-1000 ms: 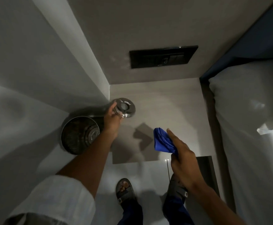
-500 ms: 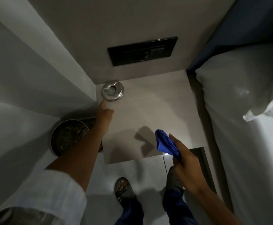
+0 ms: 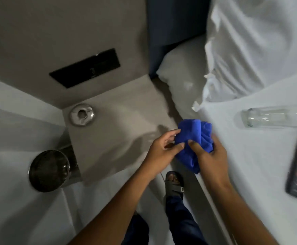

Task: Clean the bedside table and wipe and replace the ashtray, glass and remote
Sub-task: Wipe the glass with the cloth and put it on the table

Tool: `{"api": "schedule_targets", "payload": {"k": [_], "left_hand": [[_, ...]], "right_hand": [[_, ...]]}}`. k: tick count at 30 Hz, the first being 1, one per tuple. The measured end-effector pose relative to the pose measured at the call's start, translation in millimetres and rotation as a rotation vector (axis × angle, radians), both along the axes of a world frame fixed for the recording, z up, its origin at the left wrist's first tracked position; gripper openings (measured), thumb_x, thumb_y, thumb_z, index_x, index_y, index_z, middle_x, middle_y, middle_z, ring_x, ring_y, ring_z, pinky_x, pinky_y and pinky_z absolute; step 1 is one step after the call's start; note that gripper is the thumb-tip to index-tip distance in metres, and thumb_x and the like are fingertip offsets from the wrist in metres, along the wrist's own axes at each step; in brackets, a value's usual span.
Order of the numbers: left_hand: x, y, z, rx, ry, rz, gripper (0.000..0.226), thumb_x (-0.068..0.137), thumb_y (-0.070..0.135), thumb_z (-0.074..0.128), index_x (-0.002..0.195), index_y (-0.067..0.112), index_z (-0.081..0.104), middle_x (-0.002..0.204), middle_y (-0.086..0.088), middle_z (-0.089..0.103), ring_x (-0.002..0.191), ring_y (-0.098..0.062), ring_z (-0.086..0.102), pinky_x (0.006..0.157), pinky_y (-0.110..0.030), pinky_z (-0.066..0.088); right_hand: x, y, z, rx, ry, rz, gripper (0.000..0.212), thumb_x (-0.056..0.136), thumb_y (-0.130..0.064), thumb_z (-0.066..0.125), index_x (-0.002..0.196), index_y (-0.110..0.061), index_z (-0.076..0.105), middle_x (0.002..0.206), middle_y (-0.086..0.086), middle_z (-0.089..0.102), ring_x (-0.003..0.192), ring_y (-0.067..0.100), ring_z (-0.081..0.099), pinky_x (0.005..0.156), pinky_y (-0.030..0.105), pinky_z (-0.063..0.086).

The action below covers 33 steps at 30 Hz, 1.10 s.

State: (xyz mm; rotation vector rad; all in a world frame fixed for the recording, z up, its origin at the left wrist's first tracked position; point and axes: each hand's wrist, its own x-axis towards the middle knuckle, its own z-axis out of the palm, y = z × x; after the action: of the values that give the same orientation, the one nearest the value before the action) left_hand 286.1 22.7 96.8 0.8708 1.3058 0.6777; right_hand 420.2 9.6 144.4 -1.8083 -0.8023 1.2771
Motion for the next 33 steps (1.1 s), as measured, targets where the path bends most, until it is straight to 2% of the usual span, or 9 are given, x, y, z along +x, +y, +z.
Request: {"api": "schedule_targets", "payload": {"k": [5, 9, 12, 15, 19, 22, 26, 29, 33], "left_hand": [[96, 27, 18, 0.090, 0.075, -0.204, 0.042, 0.081, 0.031, 0.068, 0.121, 0.038, 0.061, 0.124, -0.006, 0.065, 0.111, -0.017, 0.063, 0.097, -0.038, 0.053], [159, 50, 36, 0.470, 0.425, -0.297, 0.031, 0.092, 0.016, 0.056, 0.122, 0.019, 0.064, 0.126, -0.003, 0.064, 0.113, -0.019, 0.060, 0.097, -0.036, 0.051], [199, 70, 45, 0.704, 0.592, -0.464, 0.035, 0.095, 0.014, 0.051, 0.129, 0.015, 0.060, 0.137, -0.005, 0.057, 0.126, -0.021, 0.051, 0.103, -0.032, 0.042], [229, 93, 40, 0.743, 0.688, -0.686, 0.050, 0.096, 0.027, 0.055, 0.143, 0.016, 0.043, 0.150, -0.009, 0.043, 0.137, -0.025, 0.040, 0.110, -0.034, 0.032], [238, 104, 31, 0.753, 0.819, -0.759, 0.069, 0.085, 0.033, 0.069, 0.144, 0.020, 0.037, 0.134, -0.010, 0.054, 0.121, -0.029, 0.051, 0.100, -0.035, 0.039], [221, 95, 35, 0.599, 0.699, -0.569, 0.069, 0.078, 0.037, 0.075, 0.138, 0.021, 0.044, 0.126, -0.007, 0.060, 0.115, -0.026, 0.056, 0.093, -0.035, 0.046], [167, 68, 42, 0.145, 0.191, -0.184, 0.075, 0.070, 0.034, 0.084, 0.136, 0.034, 0.047, 0.125, -0.004, 0.064, 0.112, -0.015, 0.063, 0.095, -0.034, 0.053], [110, 42, 41, -0.018, -0.051, 0.007, 0.064, 0.074, 0.032, 0.080, 0.130, 0.040, 0.052, 0.110, -0.005, 0.073, 0.102, -0.016, 0.069, 0.090, -0.034, 0.056], [37, 17, 43, -0.165, -0.222, 0.206, 0.049, 0.072, 0.031, 0.070, 0.119, 0.030, 0.060, 0.104, -0.008, 0.075, 0.097, -0.022, 0.072, 0.077, -0.036, 0.055]], "right_hand": [[79, 2, 12, 0.017, -0.140, -0.203, 0.014, 0.080, -0.012, 0.058, 0.088, -0.023, 0.061, 0.084, 0.009, 0.068, 0.079, 0.033, 0.063, 0.075, 0.048, 0.053], [126, 1, 22, 0.061, -0.261, -0.398, 0.021, 0.081, -0.010, 0.051, 0.084, -0.031, 0.054, 0.073, -0.007, 0.056, 0.065, 0.013, 0.051, 0.064, 0.035, 0.045], [151, -1, 28, 0.078, -0.322, -0.506, 0.030, 0.083, -0.009, 0.049, 0.094, -0.037, 0.053, 0.087, -0.006, 0.060, 0.076, 0.012, 0.056, 0.070, 0.032, 0.049], [170, -3, 28, 0.068, -0.349, -0.529, 0.030, 0.085, -0.010, 0.047, 0.113, -0.019, 0.053, 0.103, 0.007, 0.063, 0.082, 0.016, 0.056, 0.076, 0.039, 0.051], [178, -2, 28, 0.065, -0.360, -0.508, 0.037, 0.090, -0.009, 0.045, 0.127, -0.016, 0.049, 0.112, 0.007, 0.062, 0.087, 0.015, 0.056, 0.072, 0.025, 0.047], [171, 0, 31, 0.092, -0.374, -0.503, 0.031, 0.092, -0.016, 0.047, 0.123, -0.023, 0.051, 0.106, 0.002, 0.063, 0.089, 0.015, 0.058, 0.079, 0.036, 0.052], [142, 2, 35, 0.167, -0.321, -0.369, 0.025, 0.093, -0.020, 0.054, 0.098, -0.045, 0.055, 0.081, -0.016, 0.060, 0.073, 0.004, 0.056, 0.069, 0.033, 0.049], [101, 0, 31, 0.204, -0.275, -0.135, 0.028, 0.094, -0.014, 0.056, 0.120, -0.023, 0.060, 0.100, -0.009, 0.067, 0.088, 0.003, 0.062, 0.077, 0.025, 0.050], [53, 9, 29, 0.179, -0.187, 0.074, 0.035, 0.096, -0.020, 0.054, 0.130, -0.027, 0.057, 0.121, -0.011, 0.066, 0.109, 0.001, 0.059, 0.095, 0.026, 0.048]]}}
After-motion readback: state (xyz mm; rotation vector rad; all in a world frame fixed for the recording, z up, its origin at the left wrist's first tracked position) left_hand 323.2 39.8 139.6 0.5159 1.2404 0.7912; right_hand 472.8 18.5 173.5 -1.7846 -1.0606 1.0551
